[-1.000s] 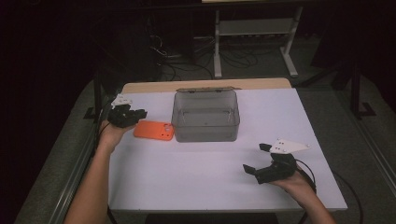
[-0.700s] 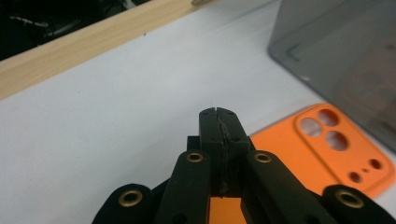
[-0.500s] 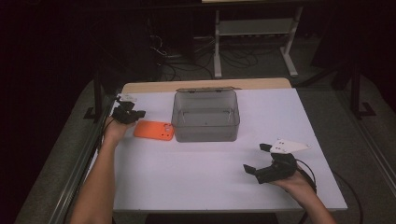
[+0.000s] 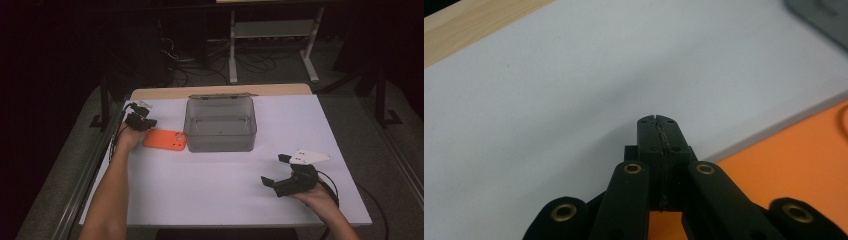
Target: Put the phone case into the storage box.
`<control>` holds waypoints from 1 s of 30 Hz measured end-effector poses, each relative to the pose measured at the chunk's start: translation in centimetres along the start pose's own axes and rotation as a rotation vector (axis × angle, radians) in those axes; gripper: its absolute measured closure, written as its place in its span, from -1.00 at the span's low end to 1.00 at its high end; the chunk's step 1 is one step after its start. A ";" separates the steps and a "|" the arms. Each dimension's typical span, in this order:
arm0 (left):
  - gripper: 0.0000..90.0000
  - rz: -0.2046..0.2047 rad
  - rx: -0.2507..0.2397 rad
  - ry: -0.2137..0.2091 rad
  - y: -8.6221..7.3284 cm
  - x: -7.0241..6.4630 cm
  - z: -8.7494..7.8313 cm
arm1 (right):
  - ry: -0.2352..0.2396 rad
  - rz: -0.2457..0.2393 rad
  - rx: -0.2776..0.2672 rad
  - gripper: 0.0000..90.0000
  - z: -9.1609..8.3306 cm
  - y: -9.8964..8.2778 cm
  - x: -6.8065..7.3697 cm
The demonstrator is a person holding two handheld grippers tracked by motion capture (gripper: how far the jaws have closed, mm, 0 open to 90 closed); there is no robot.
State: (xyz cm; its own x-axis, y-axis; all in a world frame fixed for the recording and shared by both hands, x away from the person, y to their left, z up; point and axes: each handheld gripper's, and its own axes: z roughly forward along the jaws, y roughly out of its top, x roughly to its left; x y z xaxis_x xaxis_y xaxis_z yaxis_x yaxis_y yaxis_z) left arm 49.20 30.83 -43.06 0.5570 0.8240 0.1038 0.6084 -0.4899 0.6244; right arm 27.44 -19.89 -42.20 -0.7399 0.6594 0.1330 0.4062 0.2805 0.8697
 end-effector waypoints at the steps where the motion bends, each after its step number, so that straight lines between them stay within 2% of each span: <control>1: 1.00 0.001 0.003 -0.002 0.0 0.0 0.1 | 0.000 0.001 0.000 -1.00 0.0 0.0 0.0; 6: 1.00 0.000 0.024 -0.002 -0.3 0.2 0.3 | 0.000 0.003 0.000 -1.00 0.0 0.0 -0.1; 15: 1.00 -0.007 0.045 -0.028 -0.7 0.5 0.1 | -0.003 0.010 0.003 -1.00 -0.1 0.0 -0.2; 27: 1.00 -0.013 0.074 -0.094 -1.6 0.2 -1.2 | -0.008 0.015 -0.005 -1.00 -0.2 0.0 -0.3; 30: 1.00 -0.002 0.082 -0.103 -1.8 -0.2 -1.5 | -0.007 0.015 -0.004 -1.00 -0.3 0.0 -0.3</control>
State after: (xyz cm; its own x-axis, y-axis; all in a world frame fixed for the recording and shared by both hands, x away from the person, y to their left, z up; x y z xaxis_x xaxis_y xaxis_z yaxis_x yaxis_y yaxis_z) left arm 47.13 32.02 -43.02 0.6083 0.7935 0.0198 0.6516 -0.5135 0.5584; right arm 27.48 -20.24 -42.14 -0.7299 0.6684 0.1430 0.4154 0.2675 0.8694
